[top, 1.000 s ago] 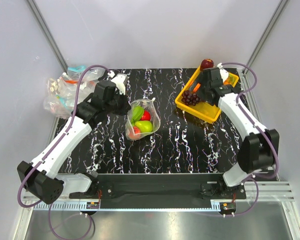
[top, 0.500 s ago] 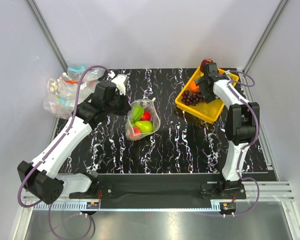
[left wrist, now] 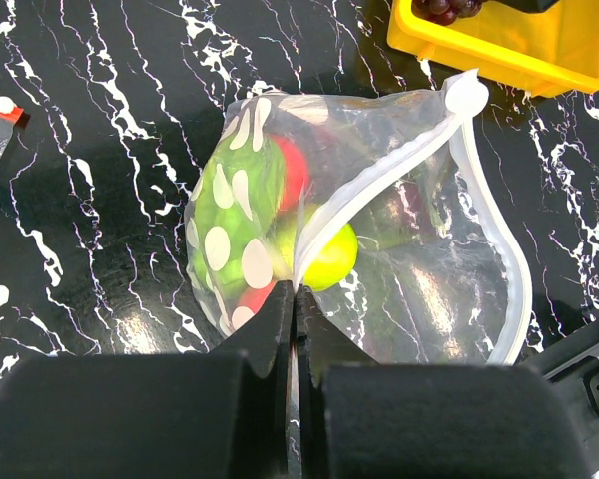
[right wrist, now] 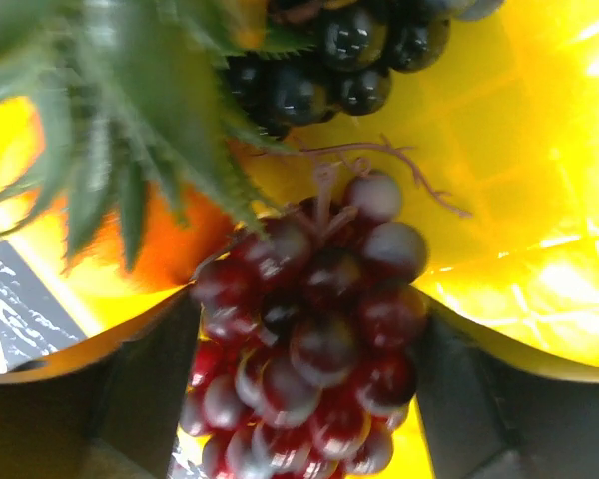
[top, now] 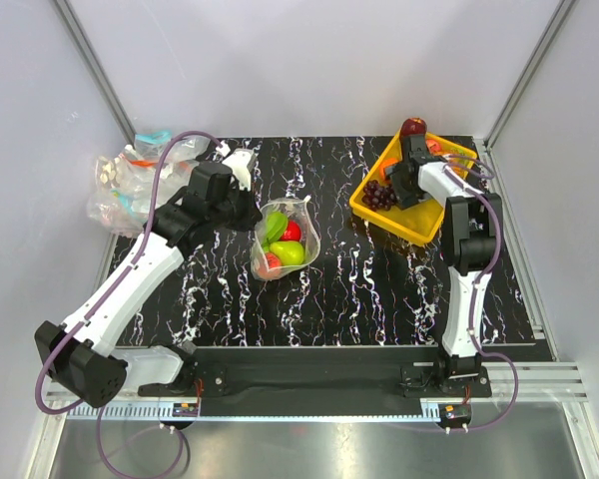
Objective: Place the food in the zip-top bag and seal the zipper
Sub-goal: Pick up the fake fruit from the bin, then place the fake fruit in the zipper food storage bag, then adjust the zipper food storage bag at the center of the board.
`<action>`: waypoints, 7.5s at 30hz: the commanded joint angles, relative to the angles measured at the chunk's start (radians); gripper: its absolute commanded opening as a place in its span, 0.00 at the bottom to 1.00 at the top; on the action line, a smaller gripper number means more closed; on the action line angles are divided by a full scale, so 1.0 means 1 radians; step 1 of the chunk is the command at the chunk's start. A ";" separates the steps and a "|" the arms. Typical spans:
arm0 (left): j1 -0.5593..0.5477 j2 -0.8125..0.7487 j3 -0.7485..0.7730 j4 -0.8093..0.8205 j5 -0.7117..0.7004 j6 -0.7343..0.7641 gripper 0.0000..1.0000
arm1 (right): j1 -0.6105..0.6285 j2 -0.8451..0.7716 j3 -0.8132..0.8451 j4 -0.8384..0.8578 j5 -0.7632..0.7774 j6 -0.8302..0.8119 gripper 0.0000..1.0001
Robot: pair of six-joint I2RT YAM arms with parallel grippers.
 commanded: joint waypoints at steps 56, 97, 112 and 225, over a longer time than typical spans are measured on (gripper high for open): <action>0.014 0.018 0.008 0.029 0.075 0.001 0.00 | 0.596 -1.014 -0.546 0.601 -0.412 -0.949 0.19; 0.077 0.013 -0.003 0.045 0.146 -0.027 0.00 | 0.780 -0.822 -0.459 0.321 -0.084 -0.931 0.62; 0.080 0.009 -0.002 0.042 0.143 -0.022 0.00 | 0.780 -0.862 -0.587 0.143 -0.014 -0.850 0.56; -0.251 0.009 0.020 -0.021 0.175 0.059 0.00 | 0.604 -0.936 -0.464 0.069 0.012 -0.682 0.56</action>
